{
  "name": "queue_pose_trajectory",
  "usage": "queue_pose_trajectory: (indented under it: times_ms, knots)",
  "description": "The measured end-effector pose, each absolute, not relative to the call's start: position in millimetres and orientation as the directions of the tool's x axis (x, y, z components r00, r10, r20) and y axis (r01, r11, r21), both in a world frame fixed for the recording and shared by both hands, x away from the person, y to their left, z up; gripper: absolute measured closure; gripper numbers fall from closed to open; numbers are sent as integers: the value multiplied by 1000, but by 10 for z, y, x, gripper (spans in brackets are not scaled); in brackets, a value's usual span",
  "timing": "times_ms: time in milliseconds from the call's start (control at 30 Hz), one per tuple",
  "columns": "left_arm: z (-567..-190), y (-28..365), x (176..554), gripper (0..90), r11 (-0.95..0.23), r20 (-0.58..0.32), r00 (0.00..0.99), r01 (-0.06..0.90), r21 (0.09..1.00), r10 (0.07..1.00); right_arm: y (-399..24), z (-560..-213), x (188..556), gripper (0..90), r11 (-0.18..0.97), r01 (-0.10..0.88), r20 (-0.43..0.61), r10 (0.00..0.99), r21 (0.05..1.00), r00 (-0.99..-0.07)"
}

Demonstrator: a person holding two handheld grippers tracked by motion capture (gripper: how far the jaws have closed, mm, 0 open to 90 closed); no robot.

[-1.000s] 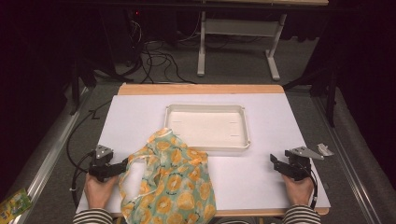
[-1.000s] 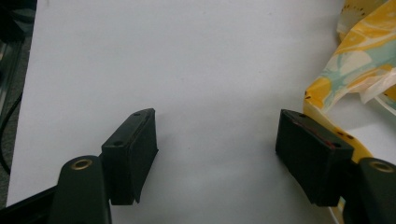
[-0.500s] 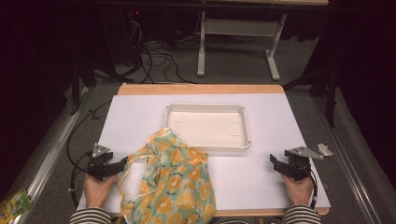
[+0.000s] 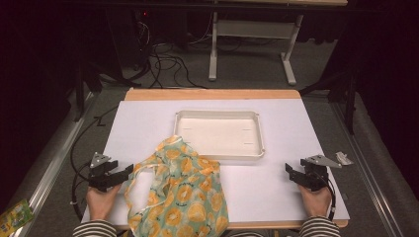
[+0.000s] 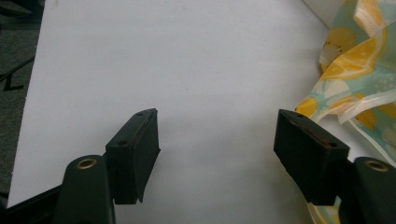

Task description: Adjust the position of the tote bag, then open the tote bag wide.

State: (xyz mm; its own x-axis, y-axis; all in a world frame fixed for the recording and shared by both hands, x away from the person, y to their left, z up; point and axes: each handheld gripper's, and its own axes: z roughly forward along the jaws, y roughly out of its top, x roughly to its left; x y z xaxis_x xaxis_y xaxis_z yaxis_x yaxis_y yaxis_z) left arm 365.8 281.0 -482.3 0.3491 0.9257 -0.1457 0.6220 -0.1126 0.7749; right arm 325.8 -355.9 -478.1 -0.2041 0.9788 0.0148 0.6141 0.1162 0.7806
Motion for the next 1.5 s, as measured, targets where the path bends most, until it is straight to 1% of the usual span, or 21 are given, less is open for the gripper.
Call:
queue_pose_trajectory:
  times_ms: [133, 300, 567, 733, 867, 1033, 1300, 1400, 1500]
  knots:
    - [-4820, 2817, 3641, 310, -114, -147, 353, 619, 777, 924, -3555, -4781, 3258, 345, 119, 613, 12, 979, 781, -205]
    - [-4813, 2867, 3637, 292, -80, -192, 353, 628, 774, 916, -3547, -4781, 3256, 339, 124, 613, 6, 979, 781, -206]
    - [-4751, 2870, 3569, 291, -80, -184, 354, 614, 785, 917, -3541, -4787, 3268, 340, 140, 616, -4, 976, 776, -217]
    - [-4632, 2866, 3502, 293, -89, -165, 370, 581, 809, 914, -3535, -4788, 3270, 339, 141, 618, -2, 975, 774, -220]
    - [-4522, 2834, 3462, 295, -65, -191, 378, 570, 819, 906, -3535, -4786, 3262, 342, 147, 612, -9, 975, 777, -223]
    - [-4369, 2737, 3391, 310, -114, -158, 425, 548, 829, 891, -3526, -4790, 3273, 355, 151, 623, -19, 977, 768, -214]
    - [-4360, 2539, 3282, 313, -180, -148, 492, 558, 810, 858, -3518, -4791, 3275, 357, 155, 625, -23, 977, 766, -213]
    - [-4369, 2501, 3271, 310, -197, -140, 496, 566, 800, 857, -3514, -4793, 3275, 357, 159, 621, -29, 976, 767, -215]
    - [-4410, 2439, 3272, 308, -224, -109, 490, 571, 790, 865, -3510, -4793, 3275, 356, 162, 622, -32, 976, 766, -215]
